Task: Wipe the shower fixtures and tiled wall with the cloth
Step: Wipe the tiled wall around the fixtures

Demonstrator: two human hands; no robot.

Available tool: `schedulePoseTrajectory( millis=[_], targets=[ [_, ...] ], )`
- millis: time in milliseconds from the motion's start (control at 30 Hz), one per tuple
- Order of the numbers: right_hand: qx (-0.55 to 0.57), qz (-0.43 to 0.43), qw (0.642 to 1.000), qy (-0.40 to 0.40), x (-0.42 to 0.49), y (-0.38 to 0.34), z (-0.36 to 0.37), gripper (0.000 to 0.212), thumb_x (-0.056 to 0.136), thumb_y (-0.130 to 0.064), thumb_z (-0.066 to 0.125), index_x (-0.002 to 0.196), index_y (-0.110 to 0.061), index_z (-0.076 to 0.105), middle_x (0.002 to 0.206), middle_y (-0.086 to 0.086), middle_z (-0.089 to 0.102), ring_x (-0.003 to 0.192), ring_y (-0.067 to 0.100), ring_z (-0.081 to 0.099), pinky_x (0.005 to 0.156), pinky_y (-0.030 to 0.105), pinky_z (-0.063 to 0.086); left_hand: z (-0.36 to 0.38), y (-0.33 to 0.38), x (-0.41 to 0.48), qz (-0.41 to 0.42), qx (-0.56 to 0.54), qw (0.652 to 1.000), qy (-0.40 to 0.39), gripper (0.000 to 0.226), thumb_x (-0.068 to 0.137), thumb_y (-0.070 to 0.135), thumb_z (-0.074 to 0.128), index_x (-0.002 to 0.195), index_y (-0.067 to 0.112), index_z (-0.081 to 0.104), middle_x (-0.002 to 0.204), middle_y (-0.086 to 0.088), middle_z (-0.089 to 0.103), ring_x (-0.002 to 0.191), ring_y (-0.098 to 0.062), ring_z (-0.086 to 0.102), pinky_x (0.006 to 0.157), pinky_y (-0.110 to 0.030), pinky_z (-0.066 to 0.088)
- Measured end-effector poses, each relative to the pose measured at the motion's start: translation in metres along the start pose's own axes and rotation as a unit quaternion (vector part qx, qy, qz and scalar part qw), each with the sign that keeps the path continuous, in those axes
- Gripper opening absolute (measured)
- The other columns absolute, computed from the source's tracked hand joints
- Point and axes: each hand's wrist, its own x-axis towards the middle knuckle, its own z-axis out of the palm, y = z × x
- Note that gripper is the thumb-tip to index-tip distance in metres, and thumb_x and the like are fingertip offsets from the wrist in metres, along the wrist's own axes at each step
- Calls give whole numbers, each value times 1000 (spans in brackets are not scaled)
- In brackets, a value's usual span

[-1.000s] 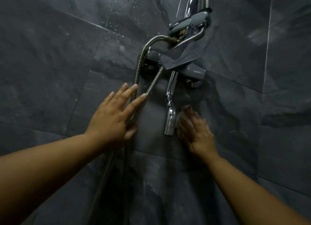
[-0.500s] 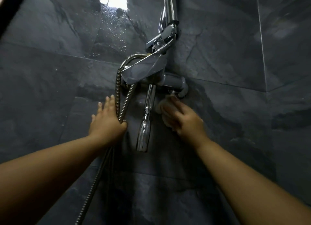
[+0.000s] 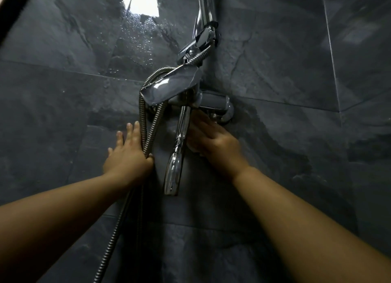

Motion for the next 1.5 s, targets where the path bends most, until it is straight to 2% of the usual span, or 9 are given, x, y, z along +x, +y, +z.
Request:
schedulePoseTrajectory(
  millis=[267, 433, 600, 700, 867, 1100, 1167, 1333, 1500],
  targets=[
    [-11, -54, 998, -39, -48, 15, -13, 39, 96, -23, 48, 133, -13, 52, 141, 10, 47, 136, 29, 37, 103, 44, 41, -1, -5, -5, 11, -1, 1000, 8, 79, 91, 30, 46, 148, 29, -9, 158, 8, -8, 145, -17, -5, 116, -44, 13],
    [-39, 77, 996, 33, -21, -13, 10, 38, 95, -24, 50, 131, -12, 55, 140, 11, 48, 134, 30, 39, 103, 45, 40, 9, -6, -8, 34, -12, 998, 46, 80, 92, 35, 47, 149, 21, -7, 158, 3, -10, 145, -18, -8, 117, -41, 3],
    [-59, -80, 993, -63, -81, 2, -18, 41, 96, -29, 47, 135, -18, 47, 141, 11, 47, 134, 32, 38, 104, 48, 37, 15, -29, -35, 130, -45, 984, 115, 82, 85, 48, 43, 149, 18, 0, 158, -2, 5, 145, -19, 4, 115, -37, 15],
    [-69, 29, 995, -65, -81, -9, -14, 44, 96, -35, 41, 138, -23, 41, 146, 9, 41, 137, 29, 34, 106, 45, 32, 25, -47, -53, 155, -12, 981, 115, 86, 75, 53, 32, 146, 17, 0, 157, -7, 10, 144, -23, 10, 111, -42, 22],
    [-66, 250, 966, 19, -62, -87, 24, 54, 89, -32, 43, 142, -25, 33, 151, 8, 31, 138, 27, 26, 112, 42, 24, 31, -52, -63, 120, -17, 988, 92, 84, 85, 37, 50, 149, 14, 1, 158, -5, 8, 145, -20, 3, 116, -42, 13],
    [-4, -165, 975, -146, -158, -105, -1, 37, 96, -35, 46, 131, -27, 51, 140, 5, 48, 134, 31, 38, 107, 47, 35, 20, -47, -89, 151, 1, 986, 72, 86, 80, 36, 52, 149, 17, 3, 158, -4, 10, 145, -23, 9, 113, -48, 23],
    [-29, -135, 980, -141, -145, -85, -7, 39, 96, -36, 41, 133, -28, 44, 142, 6, 42, 134, 31, 35, 107, 45, 33, 18, -49, -94, 184, 16, 979, 82, 87, 81, 31, 56, 148, 18, 2, 157, -6, 9, 144, -24, 9, 112, -50, 26],
    [-65, 193, 978, -36, -111, -116, 17, 57, 87, -37, 45, 141, -27, 30, 149, 10, 32, 139, 31, 22, 111, 45, 21, 37, -70, -115, 279, 61, 953, 103, 69, 84, 27, 38, 147, 13, 12, 156, -7, 3, 144, -23, 4, 112, -48, 25],
    [-11, -24, 998, -53, -181, -154, 24, 39, 85, -28, 62, 123, -23, 53, 128, 7, 58, 125, 34, 47, 98, 51, 41, 60, -95, -151, 379, 186, 898, 121, 57, 85, 21, 41, 140, 7, 34, 154, -17, 14, 145, -27, -2, 118, -45, 4]
  ],
)
